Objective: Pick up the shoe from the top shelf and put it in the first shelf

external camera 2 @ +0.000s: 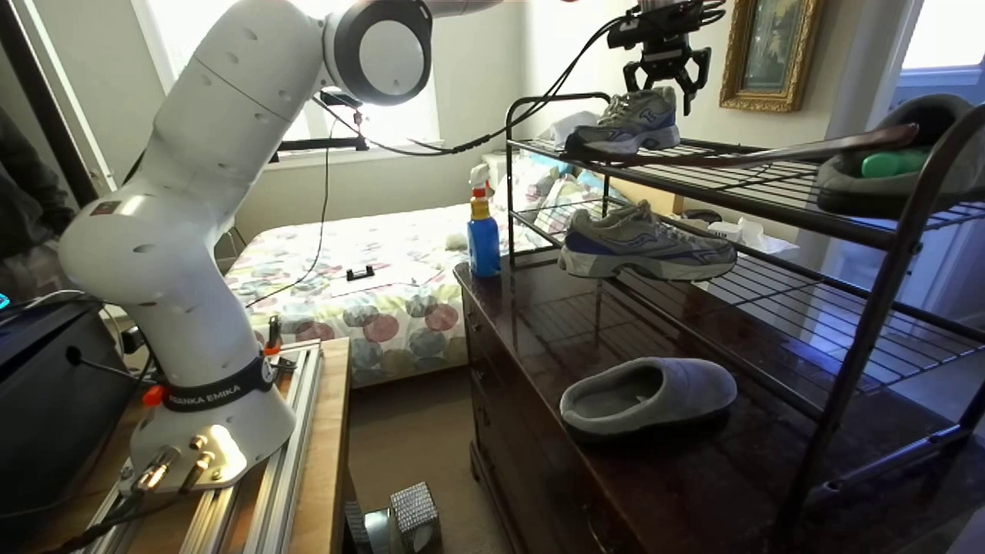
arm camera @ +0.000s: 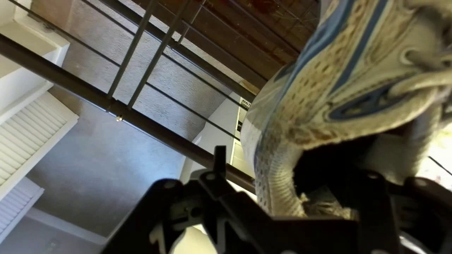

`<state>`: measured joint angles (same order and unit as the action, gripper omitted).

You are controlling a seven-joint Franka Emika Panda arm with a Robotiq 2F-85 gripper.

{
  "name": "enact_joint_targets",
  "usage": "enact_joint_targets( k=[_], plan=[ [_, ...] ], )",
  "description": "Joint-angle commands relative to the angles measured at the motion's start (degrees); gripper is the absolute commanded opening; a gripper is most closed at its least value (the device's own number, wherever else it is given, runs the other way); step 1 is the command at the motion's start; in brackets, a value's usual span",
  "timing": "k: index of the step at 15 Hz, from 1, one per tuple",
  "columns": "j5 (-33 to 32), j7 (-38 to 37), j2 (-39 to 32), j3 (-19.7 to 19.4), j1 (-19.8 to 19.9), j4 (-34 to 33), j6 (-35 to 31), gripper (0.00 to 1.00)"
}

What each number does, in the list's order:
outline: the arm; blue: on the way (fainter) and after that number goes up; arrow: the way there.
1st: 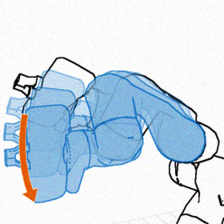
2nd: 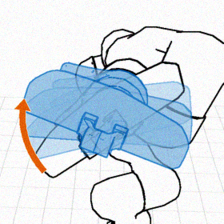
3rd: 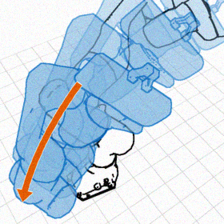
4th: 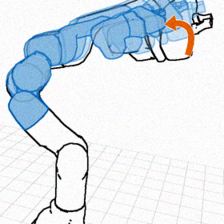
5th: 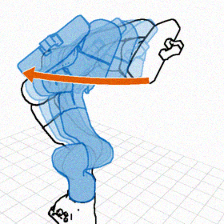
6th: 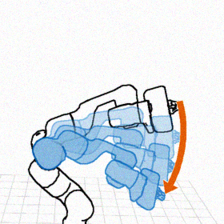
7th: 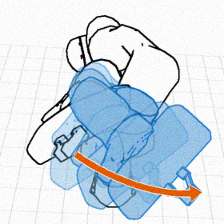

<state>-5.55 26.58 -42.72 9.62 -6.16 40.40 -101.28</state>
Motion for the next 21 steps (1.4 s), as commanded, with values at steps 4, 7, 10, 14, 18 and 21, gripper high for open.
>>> enact_joint_targets(
  k=[4,7,10,14,18,21],
  plan=[
    [0.5,0.0,-3.0,0.8,-0.5,-4.9,0.7,0.19],
    [0.7,-0.1,-2.8,0.9,-0.3,-5.2,0.5,0.00],
    [1.6,1.2,-1.8,1.8,0.2,-5.7,1.0,0.03],
    [4.4,7.1,1.6,5.9,1.0,-6.5,2.0,0.03],
    [8.1,15.1,6.1,10.8,1.9,-7.2,7.4,0.03],
    [11.4,20.3,9.5,14.3,2.8,-7.0,12.7,0.03]
  ],
)
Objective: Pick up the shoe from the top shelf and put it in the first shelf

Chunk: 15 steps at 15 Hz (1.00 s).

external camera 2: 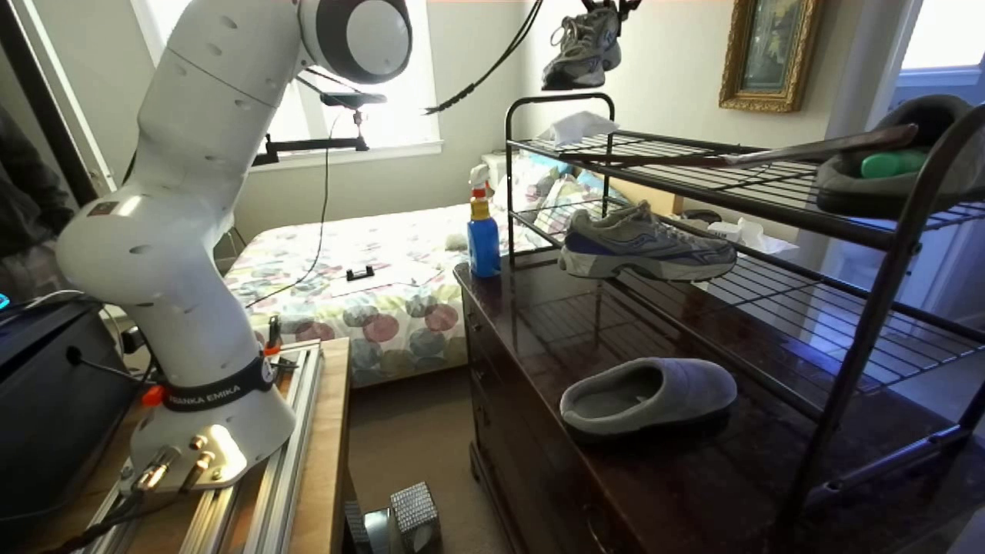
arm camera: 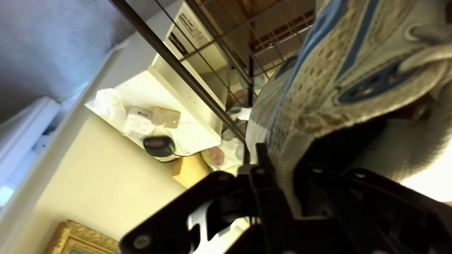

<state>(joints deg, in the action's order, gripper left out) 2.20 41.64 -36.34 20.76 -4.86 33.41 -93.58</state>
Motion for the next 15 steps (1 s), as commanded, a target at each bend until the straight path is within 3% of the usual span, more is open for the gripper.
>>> enact_joint_targets(
  k=[1,9,15],
  plan=[
    [4.6,7.0,4.0,4.3,1.8,0.0,6.4,0.03],
    [13.5,21.4,5.7,12.4,5.1,1.4,14.5,0.03],
    [25.0,31.4,4.4,17.2,13.2,5.6,20.8,0.03]
  ],
)
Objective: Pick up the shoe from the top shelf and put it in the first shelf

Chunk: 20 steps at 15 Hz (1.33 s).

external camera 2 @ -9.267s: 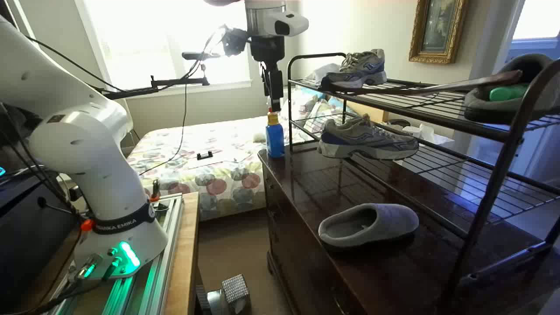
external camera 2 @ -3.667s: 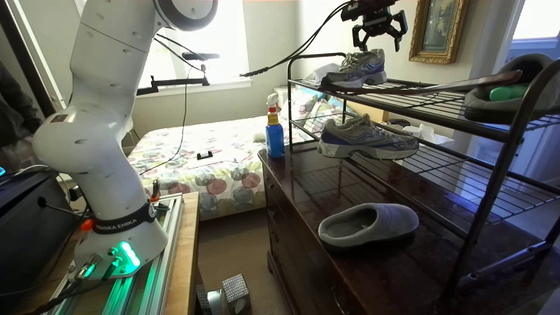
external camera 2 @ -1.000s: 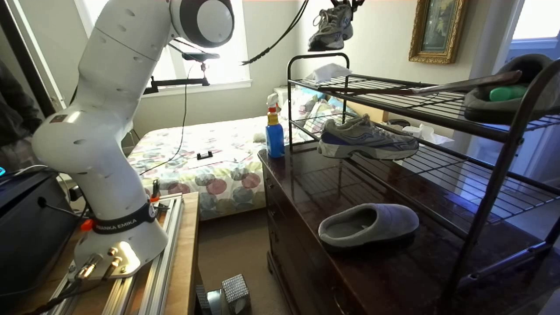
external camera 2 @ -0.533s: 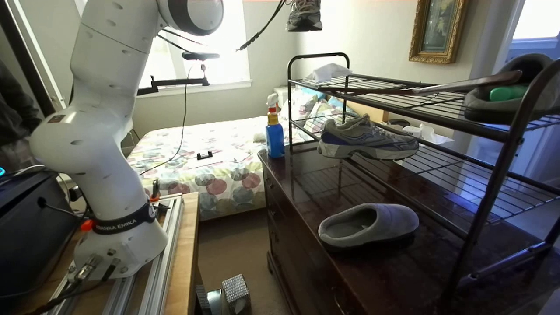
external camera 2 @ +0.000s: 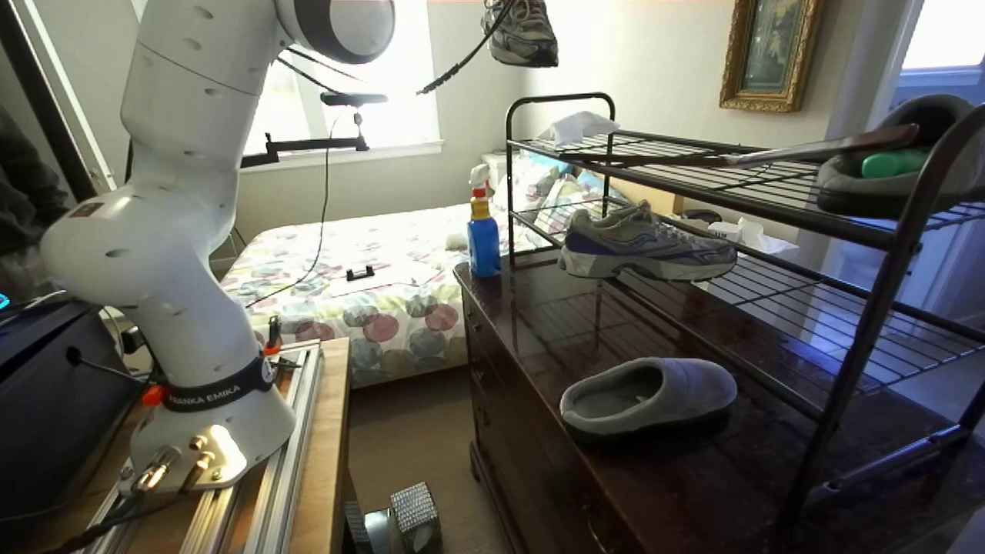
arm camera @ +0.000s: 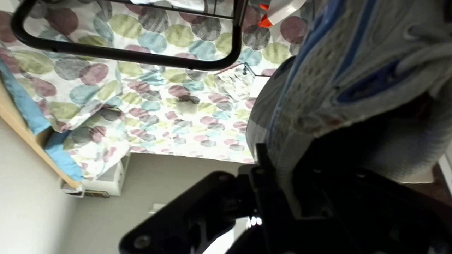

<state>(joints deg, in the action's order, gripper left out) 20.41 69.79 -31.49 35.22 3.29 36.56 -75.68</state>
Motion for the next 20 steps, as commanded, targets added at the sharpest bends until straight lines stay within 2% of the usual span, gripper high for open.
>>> enact_joint_targets(
  k=[1,3,6,7,13,16,20],
  plan=[
    [2.1,1.2,-0.1,0.6,1.5,0.8,1.0,0.13],
    [4.5,2.7,-0.7,1.5,3.8,1.7,2.2,0.13],
    [5.0,3.1,-1.0,1.9,4.6,2.1,2.2,0.13],
    [4.3,6.4,-1.4,3.0,3.7,1.0,6.2,0.03],
    [6.3,19.0,-0.5,6.1,4.0,3.5,16.8,0.03],
    [9.0,21.5,0.2,7.6,5.6,6.6,15.9,0.03],
    [8.1,31.8,2.5,7.4,8.8,14.9,14.6,0.03]
  ],
)
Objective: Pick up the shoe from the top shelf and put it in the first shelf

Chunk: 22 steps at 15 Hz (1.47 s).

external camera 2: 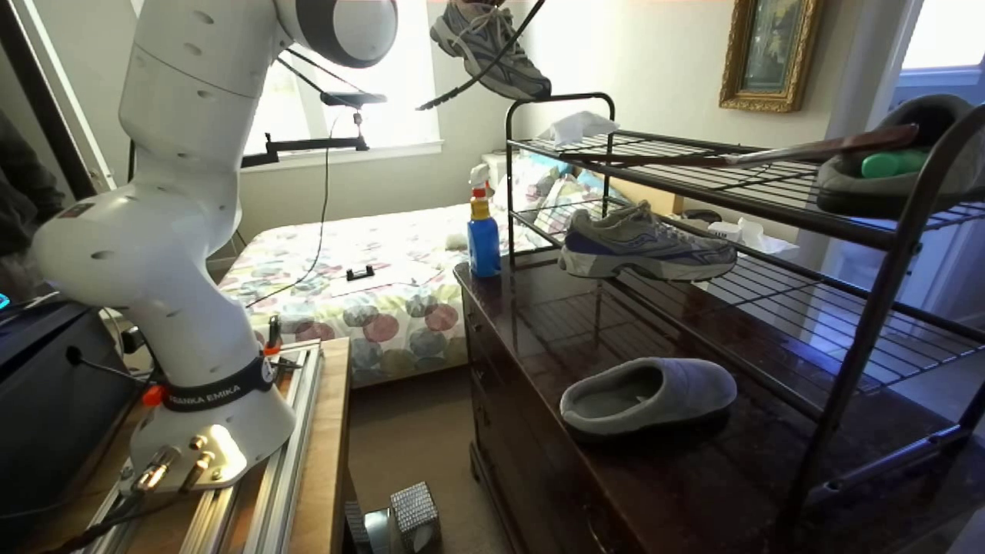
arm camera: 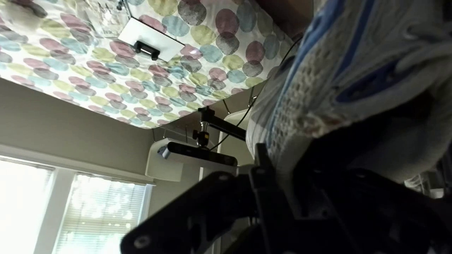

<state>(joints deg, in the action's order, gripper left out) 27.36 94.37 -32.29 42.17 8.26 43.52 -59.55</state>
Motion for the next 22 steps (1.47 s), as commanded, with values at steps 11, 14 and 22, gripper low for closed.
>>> enact_joint_targets(
  k=[11,14,22],
  plan=[
    [13.3,28.2,21.4,-7.4,11.6,37.8,-2.0,0.03],
    [14.3,36.8,28.1,-16.4,6.7,46.1,-0.3,0.03],
    [11.5,46.2,39.9,-32.1,-7.0,64.9,-0.2,0.03]
  ],
)
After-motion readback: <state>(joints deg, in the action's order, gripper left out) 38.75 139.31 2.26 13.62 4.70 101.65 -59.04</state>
